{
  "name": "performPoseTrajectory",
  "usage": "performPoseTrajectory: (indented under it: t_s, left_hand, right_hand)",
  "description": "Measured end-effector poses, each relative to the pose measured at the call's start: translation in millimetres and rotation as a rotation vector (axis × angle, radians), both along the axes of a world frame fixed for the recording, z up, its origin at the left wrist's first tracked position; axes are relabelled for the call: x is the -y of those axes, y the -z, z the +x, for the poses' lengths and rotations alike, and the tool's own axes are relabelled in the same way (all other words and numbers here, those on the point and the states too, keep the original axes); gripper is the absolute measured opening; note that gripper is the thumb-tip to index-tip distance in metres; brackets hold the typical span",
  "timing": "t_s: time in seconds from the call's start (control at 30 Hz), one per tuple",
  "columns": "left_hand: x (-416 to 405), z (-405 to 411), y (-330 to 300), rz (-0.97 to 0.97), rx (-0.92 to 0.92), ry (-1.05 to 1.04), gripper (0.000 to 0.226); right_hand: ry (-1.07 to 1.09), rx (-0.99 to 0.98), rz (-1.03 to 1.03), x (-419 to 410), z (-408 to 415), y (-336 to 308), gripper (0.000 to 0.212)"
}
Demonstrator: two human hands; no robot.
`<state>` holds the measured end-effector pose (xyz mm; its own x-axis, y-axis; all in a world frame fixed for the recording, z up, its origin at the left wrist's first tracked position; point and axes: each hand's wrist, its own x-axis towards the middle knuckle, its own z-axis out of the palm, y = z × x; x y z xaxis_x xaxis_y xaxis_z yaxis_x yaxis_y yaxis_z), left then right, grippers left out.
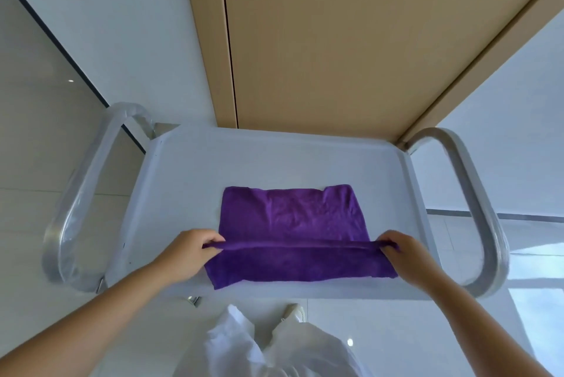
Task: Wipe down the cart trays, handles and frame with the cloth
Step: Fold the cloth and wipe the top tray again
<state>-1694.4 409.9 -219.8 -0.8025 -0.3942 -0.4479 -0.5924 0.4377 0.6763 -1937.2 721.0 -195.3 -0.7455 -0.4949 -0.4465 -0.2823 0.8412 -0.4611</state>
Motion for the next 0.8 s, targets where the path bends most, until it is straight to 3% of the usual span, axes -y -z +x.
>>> performPoseTrajectory:
  t_s: [0.5, 0.7, 0.8]
  left_hand:
    - [62.6, -85.3, 42.7, -0.281, 0.131, 0.125, 0.011]
    - [53.3, -106.9, 50.4, -0.448, 0.19, 0.273, 0.016]
    - [49.8, -114.2, 52.2, -0.496, 0.212, 0.237, 0.026]
  right_hand:
    - [-0.166, -0.18, 0.259, 96.0, -101.4, 59.8, 0.027]
    - [-0.355, -0.149, 0.284, 112.0, -94.5, 72.9, 0.02]
    - [-0.398, -0.219, 0.302, 115.2, -94.2, 71.7, 0.017]
